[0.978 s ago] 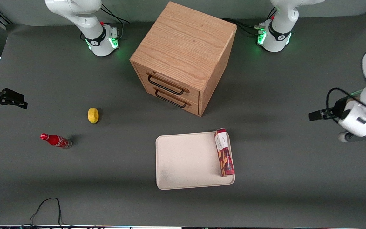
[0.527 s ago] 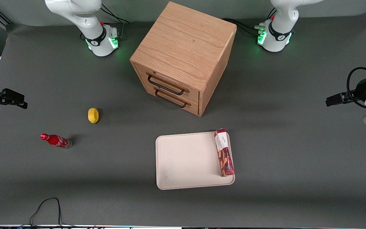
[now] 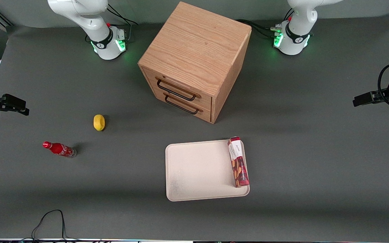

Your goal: Place red cookie box on tray

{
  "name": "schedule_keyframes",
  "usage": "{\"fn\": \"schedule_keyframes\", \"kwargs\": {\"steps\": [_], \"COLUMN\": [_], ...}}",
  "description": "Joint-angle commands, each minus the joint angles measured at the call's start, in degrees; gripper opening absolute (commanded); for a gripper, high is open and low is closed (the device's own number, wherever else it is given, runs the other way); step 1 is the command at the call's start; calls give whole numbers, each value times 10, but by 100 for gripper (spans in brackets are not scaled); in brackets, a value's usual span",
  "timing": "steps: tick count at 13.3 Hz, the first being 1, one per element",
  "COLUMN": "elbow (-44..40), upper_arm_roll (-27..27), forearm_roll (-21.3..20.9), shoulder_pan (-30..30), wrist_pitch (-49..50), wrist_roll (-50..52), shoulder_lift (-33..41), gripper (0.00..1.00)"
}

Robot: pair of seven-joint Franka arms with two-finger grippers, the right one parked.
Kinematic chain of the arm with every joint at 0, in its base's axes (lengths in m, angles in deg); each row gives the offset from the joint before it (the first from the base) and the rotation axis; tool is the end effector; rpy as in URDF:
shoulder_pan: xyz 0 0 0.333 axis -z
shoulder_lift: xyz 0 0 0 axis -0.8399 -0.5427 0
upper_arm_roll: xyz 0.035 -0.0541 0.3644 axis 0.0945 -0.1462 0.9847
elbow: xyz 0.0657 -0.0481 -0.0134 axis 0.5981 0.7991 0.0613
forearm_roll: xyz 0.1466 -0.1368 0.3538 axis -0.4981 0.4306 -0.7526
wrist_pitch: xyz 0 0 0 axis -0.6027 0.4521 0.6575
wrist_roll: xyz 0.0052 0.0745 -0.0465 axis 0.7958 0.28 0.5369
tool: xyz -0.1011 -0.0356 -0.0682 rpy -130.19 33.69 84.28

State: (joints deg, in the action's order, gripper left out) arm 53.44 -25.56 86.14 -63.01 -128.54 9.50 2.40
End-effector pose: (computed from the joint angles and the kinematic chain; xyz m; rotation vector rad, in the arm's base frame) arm 0.5935 0.0170 0.6108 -3.0932 -0.2208 0.3056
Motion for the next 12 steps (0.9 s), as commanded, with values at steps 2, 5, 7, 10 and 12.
{"fn": "schedule_keyframes", "kwargs": {"steps": [2, 5, 7, 10, 12], "elbow": [-1, 21, 5, -18, -12], "upper_arm_roll": [88, 86, 77, 76, 82], "forearm_roll": [8, 30, 23, 11, 10], "shoulder_pan": [72, 55, 49, 62, 89], "wrist_pitch": [7, 2, 3, 9, 10], "wrist_roll": [1, 19, 9, 17, 20], "shoulder_lift": [17, 45, 41, 28, 26], "gripper": [100, 100, 100, 100, 100]}}
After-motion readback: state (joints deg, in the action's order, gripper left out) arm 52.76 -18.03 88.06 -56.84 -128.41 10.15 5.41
